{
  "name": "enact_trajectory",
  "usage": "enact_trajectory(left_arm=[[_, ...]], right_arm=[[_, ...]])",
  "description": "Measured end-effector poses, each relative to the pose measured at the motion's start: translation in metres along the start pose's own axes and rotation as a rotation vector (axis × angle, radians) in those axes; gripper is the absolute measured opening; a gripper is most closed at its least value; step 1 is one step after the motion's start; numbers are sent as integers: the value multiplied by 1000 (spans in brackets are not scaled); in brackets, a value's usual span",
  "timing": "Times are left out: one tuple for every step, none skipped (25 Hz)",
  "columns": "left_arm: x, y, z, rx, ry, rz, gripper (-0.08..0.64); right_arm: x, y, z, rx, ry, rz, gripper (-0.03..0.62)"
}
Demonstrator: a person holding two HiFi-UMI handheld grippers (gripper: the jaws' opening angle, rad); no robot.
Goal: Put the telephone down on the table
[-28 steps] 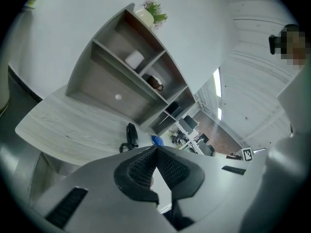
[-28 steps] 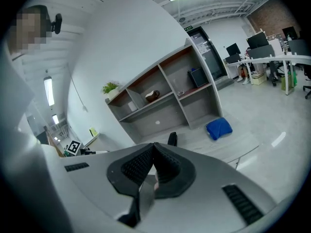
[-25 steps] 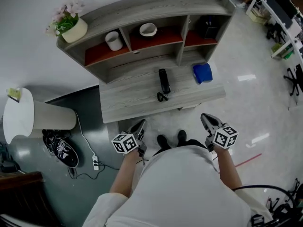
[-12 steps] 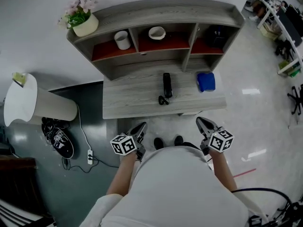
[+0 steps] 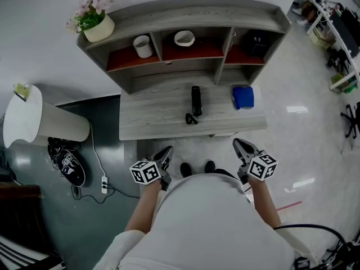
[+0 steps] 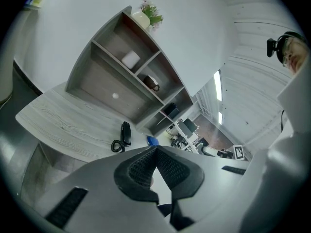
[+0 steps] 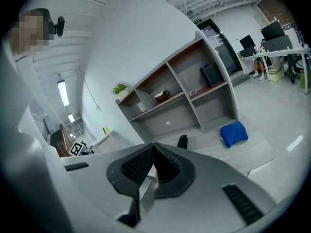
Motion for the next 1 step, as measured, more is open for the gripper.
enact_trajectory(left_arm=[[0, -1, -1, -1, 0, 1, 11]], right_arm=[[1, 0, 1, -2, -2, 1, 17]])
Point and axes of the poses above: the fingertips, and each gripper's own axes: z backward along the fingers, x to its right, y out of its top, the point moved 10 cm from there along z, backward along the fingers, and after that the axes turned 9 degrees about y, right-handed, at the moved point
